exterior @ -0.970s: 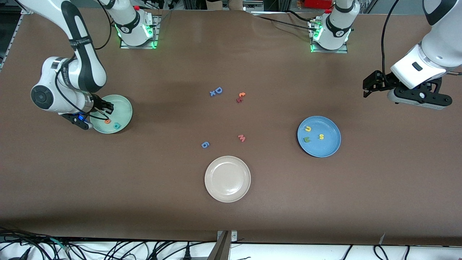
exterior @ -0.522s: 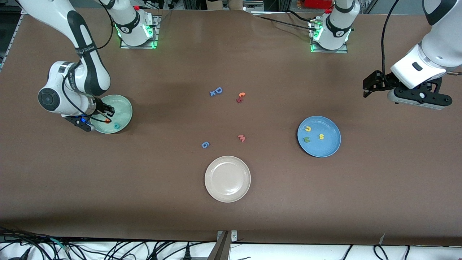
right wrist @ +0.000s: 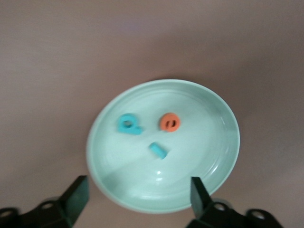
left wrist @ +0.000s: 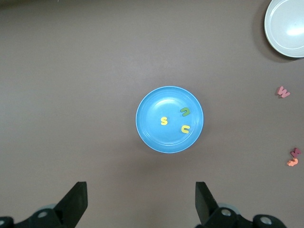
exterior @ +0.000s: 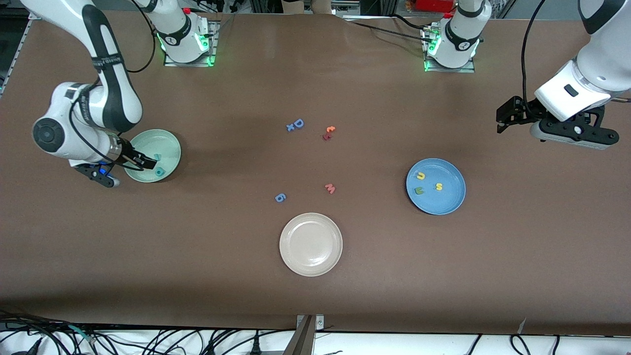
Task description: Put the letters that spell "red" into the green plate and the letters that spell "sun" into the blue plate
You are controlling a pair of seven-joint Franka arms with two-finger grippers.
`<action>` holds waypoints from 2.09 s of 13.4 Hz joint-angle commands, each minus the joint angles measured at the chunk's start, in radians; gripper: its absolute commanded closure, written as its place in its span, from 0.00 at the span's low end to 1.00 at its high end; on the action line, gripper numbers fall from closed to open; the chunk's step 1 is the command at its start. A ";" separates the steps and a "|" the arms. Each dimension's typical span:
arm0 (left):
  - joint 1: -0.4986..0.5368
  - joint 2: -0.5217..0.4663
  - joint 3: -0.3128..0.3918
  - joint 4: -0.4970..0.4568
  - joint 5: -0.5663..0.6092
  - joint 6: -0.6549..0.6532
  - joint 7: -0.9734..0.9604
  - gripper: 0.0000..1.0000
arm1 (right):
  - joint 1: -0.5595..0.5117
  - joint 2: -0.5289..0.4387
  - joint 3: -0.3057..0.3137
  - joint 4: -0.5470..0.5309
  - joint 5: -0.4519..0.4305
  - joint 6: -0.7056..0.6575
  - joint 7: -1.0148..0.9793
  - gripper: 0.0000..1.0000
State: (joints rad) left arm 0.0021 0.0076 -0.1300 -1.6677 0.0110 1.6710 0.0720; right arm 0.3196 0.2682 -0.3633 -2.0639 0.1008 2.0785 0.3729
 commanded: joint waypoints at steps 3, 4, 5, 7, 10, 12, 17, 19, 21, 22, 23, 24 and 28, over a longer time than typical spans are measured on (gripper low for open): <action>0.001 0.009 0.001 0.026 -0.022 -0.016 0.025 0.00 | 0.006 -0.024 0.021 0.351 -0.001 -0.393 -0.014 0.01; -0.001 0.009 0.001 0.026 -0.022 -0.016 0.025 0.00 | 0.006 -0.026 0.021 0.399 0.002 -0.447 -0.031 0.01; 0.001 0.009 0.001 0.026 -0.022 -0.016 0.025 0.00 | 0.006 -0.029 0.021 0.441 0.003 -0.490 -0.067 0.01; 0.001 0.009 0.001 0.026 -0.022 -0.014 0.025 0.00 | 0.006 -0.030 0.021 0.522 0.003 -0.566 -0.115 0.01; -0.001 0.009 0.001 0.026 -0.022 -0.016 0.025 0.00 | -0.106 -0.047 0.154 0.556 -0.006 -0.594 -0.127 0.01; 0.001 0.009 0.001 0.026 -0.022 -0.016 0.025 0.00 | -0.254 -0.061 0.358 0.579 -0.074 -0.594 -0.126 0.01; -0.001 0.009 0.001 0.028 -0.020 -0.016 0.025 0.00 | -0.431 -0.092 0.584 0.576 -0.145 -0.566 -0.201 0.01; 0.001 0.009 0.001 0.028 -0.020 -0.016 0.026 0.00 | -0.430 -0.093 0.584 0.570 -0.145 -0.540 -0.236 0.01; 0.001 0.009 0.001 0.026 -0.022 -0.016 0.026 0.00 | -0.401 -0.095 0.568 0.570 -0.133 -0.535 -0.220 0.01; 0.002 0.009 0.001 0.028 -0.020 -0.016 0.026 0.00 | -0.374 -0.095 0.542 0.570 -0.132 -0.531 -0.209 0.01; -0.001 0.009 0.001 0.028 -0.022 -0.016 0.025 0.00 | -0.364 -0.095 0.531 0.570 -0.127 -0.529 -0.181 0.01; -0.001 0.011 0.001 0.026 -0.022 -0.016 0.025 0.00 | -0.361 -0.095 0.529 0.570 -0.119 -0.531 -0.175 0.01; 0.002 0.011 0.001 0.026 -0.022 -0.016 0.026 0.00 | -0.364 -0.084 0.529 0.574 -0.075 -0.523 -0.172 0.01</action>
State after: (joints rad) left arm -0.0001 0.0076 -0.1306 -1.6666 0.0109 1.6710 0.0720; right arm -0.0522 0.1856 0.1799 -1.4892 -0.0066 1.5498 0.1911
